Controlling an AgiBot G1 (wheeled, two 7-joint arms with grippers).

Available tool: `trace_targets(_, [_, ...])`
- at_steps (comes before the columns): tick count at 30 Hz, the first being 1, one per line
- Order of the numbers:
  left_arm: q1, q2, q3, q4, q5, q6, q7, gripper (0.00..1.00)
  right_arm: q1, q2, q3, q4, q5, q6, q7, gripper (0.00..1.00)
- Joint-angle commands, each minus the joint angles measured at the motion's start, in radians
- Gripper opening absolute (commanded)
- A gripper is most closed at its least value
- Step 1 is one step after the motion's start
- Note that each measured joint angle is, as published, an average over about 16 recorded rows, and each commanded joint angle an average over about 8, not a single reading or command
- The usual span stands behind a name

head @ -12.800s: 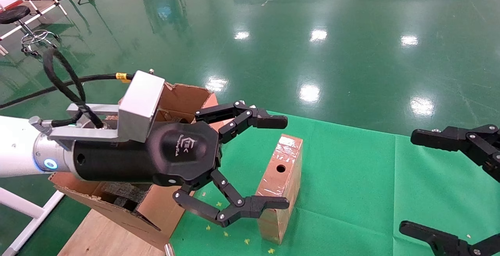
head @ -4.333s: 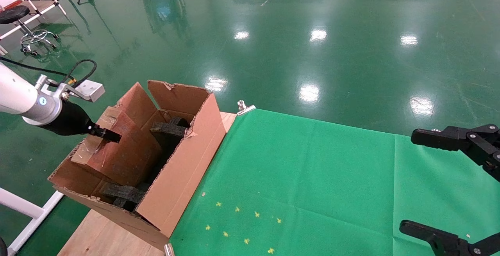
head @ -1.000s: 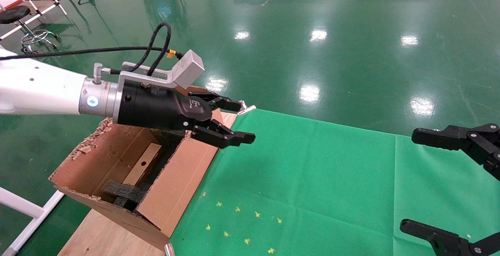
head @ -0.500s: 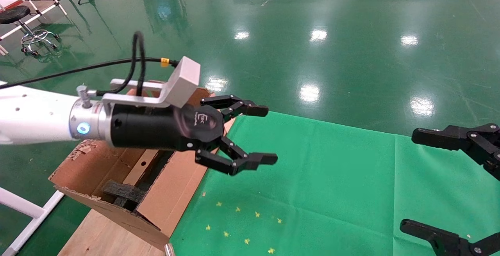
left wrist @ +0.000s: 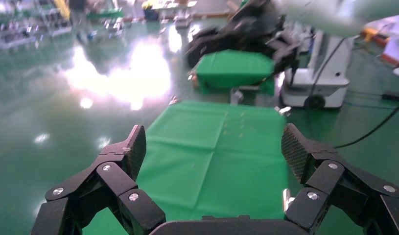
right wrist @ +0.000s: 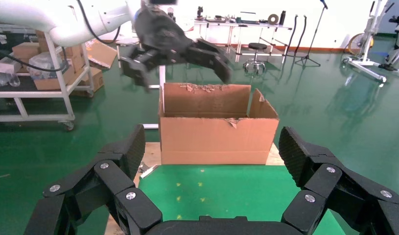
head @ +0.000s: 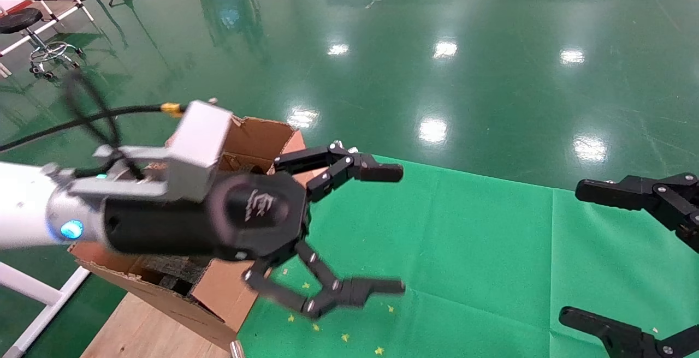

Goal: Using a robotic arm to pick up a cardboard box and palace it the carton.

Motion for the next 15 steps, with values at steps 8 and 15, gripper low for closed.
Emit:
trace_targets(8, [0.045, -0.010, -0.028, -0.043, -0.049, -0.001, 0.019, 1.00, 0.000, 0.000, 0.000, 0.000, 0.000, 0.000, 0.000, 1.00])
trace_targets(15, [0.032, -0.007, -0.021, -0.031, -0.036, -0.001, 0.015, 1.00, 0.000, 0.000, 0.000, 0.000, 0.000, 0.000, 0.000, 1.00])
